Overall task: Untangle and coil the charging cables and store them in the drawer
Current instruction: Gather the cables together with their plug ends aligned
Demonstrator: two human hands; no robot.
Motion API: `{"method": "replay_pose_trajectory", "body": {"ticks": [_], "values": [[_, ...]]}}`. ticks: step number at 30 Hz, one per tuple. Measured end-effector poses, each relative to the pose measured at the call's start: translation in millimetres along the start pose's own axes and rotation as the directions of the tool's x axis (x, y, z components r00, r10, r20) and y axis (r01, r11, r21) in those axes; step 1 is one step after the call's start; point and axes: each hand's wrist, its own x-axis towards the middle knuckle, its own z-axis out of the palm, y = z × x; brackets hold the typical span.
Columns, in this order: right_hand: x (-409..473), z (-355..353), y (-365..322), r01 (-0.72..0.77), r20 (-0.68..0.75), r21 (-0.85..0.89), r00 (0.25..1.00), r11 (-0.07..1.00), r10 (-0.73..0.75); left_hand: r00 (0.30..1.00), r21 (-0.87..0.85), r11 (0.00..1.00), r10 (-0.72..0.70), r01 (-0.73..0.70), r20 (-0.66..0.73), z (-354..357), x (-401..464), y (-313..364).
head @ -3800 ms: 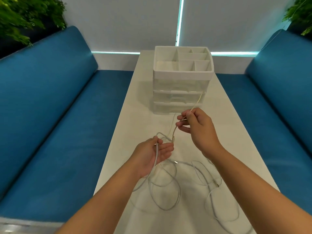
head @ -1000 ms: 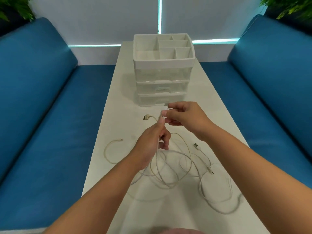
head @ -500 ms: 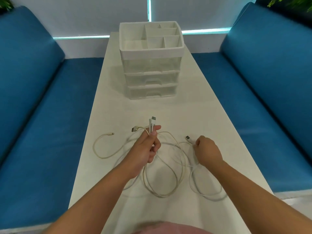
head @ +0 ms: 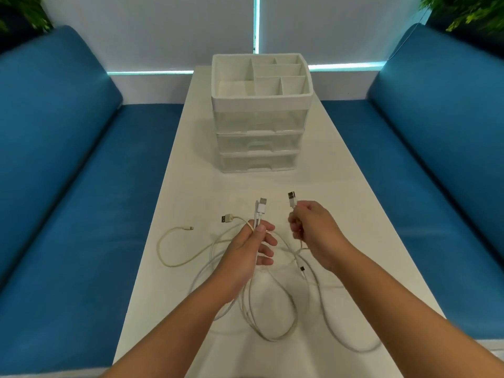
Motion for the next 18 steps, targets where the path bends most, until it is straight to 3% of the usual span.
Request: {"method": "replay_pose_trajectory", "body": {"ticks": [4, 12, 18], "values": [[-17, 27, -14, -0.074, 0.148, 0.075, 0.987, 0.994, 0.063, 0.998, -0.017, 0.999, 0.03, -0.031, -0.05, 6, 7, 9], [-34, 34, -20, 0.145, 0.174, -0.028, 0.975, 0.989, -0.138, 0.996, 0.015, 0.996, 0.089, -0.089, 0.006, 5, 6, 18], [-18, 24, -21, -0.003, 0.144, 0.06, 0.99, 0.998, -0.005, 0.989, 0.049, 0.997, 0.053, -0.06, 0.135, -1, 8, 20]]}}
